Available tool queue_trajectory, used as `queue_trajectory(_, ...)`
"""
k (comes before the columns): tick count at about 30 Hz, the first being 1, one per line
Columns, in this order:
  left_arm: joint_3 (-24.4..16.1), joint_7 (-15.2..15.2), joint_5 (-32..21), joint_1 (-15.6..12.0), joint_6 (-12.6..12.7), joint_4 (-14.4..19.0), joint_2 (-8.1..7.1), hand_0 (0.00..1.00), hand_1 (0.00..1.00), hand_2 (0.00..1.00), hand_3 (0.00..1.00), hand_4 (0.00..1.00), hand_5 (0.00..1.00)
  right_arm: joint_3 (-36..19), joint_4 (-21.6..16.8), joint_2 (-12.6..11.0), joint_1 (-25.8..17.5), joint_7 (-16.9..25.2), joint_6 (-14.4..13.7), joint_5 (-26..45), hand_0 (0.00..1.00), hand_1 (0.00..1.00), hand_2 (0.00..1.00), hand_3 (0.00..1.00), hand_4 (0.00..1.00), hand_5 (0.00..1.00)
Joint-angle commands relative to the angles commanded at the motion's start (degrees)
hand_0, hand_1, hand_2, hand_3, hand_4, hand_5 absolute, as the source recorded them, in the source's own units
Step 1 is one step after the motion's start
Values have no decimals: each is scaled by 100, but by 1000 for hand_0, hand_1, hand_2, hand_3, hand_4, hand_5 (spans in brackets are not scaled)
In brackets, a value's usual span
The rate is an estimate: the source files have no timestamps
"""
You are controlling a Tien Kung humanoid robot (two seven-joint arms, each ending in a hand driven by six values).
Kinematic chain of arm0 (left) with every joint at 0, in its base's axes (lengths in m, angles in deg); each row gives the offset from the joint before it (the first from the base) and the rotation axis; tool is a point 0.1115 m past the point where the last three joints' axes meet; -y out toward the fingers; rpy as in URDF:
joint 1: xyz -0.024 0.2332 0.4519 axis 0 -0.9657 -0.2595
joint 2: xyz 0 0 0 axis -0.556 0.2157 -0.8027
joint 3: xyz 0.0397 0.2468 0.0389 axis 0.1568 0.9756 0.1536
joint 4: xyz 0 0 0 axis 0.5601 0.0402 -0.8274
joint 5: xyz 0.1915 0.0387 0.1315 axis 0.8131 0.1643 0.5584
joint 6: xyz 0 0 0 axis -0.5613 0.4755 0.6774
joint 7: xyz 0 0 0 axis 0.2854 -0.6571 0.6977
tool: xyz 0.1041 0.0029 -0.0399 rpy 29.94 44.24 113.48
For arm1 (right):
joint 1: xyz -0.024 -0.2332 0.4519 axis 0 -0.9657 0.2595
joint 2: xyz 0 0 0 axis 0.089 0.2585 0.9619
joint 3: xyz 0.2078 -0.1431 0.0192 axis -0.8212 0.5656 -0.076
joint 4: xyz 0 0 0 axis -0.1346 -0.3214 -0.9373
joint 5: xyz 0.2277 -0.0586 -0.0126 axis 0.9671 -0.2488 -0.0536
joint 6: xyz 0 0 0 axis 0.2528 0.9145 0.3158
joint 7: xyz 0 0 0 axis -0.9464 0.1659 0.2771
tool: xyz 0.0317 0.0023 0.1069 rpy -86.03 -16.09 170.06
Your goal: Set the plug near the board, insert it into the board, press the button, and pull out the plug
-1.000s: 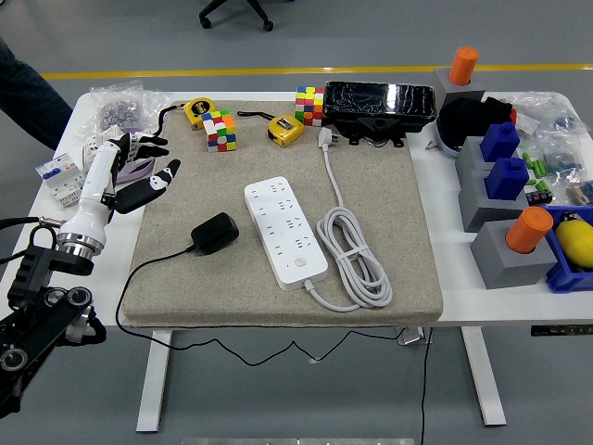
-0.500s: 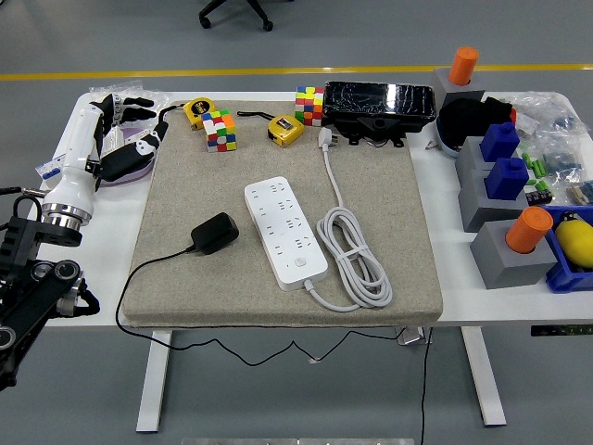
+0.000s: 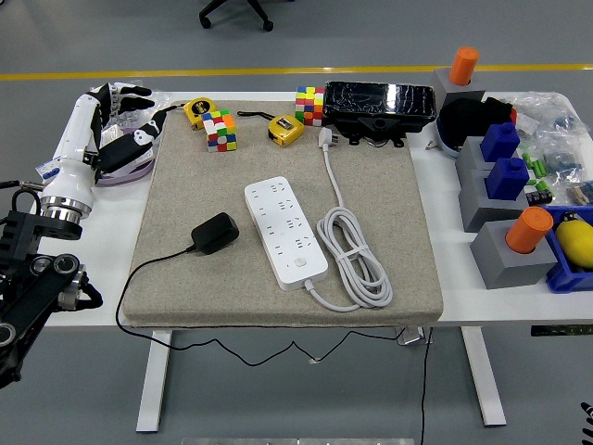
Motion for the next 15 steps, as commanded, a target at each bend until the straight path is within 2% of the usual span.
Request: queue_trajectory(15,69,-48,-36,-33,-50,38,17,690,631,550,592,763,219,-15,69,11,-63,-56,54,-16,530,627,611,547,882,404)
